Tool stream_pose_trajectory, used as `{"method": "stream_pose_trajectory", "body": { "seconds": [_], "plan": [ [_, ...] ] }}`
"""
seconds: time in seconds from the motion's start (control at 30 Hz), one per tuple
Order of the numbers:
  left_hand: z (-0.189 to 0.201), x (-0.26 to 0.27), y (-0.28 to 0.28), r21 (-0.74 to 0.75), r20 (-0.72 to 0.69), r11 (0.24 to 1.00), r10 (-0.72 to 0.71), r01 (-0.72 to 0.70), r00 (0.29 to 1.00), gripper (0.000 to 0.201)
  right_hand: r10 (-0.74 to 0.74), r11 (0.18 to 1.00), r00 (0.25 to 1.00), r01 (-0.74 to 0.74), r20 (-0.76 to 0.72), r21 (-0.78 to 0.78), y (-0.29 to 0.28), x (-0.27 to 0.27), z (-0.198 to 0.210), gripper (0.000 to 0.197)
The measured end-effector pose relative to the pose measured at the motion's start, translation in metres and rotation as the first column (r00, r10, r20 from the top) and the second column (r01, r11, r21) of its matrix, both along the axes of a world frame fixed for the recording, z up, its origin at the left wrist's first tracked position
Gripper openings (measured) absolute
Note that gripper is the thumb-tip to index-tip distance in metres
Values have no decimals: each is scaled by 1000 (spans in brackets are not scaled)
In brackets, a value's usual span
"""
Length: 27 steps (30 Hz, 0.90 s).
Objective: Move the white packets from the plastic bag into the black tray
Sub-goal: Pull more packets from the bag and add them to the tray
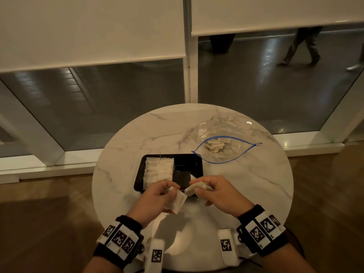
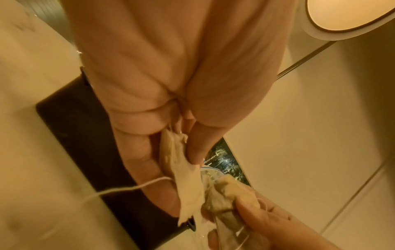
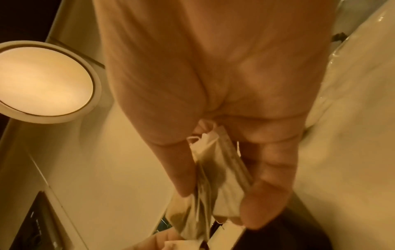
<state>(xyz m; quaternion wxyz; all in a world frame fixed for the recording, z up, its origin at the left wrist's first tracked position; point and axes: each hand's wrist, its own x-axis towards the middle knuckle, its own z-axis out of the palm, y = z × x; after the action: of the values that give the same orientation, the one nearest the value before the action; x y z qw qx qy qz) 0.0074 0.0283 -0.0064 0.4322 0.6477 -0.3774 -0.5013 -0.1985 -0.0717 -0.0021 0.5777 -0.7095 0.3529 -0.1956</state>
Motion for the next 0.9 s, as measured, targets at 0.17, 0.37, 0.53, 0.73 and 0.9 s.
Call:
{"method": "stream_pose_trajectory", "body": {
  "seconds": [0.17, 0.37, 0.53, 0.73, 0.9],
  "plan": [
    [-10, -5, 5, -16, 167, 1000, 18, -15, 986, 15, 49, 999, 992, -49, -120, 6, 7, 2, -11, 19],
    [-10, -8, 8, -23, 260, 1000, 2, 4, 966, 15, 77, 997, 980, -74, -184, 25, 10, 6, -18, 32],
    [-1, -3, 14, -60, 227, 997, 51, -38, 973, 15, 72, 997, 959, -77, -273, -5, 9, 4, -24, 59],
    [10, 6, 17, -148, 130, 974, 190, -170, 973, 16, 20, 1000, 970, -18, -242, 13, 9, 2, -25, 50],
    [13, 9, 21, -168, 27, 931, 333, -324, 943, 16, 8, 1000, 974, -11, -228, -12, 8, 0, -15, 29]
  ]
}}
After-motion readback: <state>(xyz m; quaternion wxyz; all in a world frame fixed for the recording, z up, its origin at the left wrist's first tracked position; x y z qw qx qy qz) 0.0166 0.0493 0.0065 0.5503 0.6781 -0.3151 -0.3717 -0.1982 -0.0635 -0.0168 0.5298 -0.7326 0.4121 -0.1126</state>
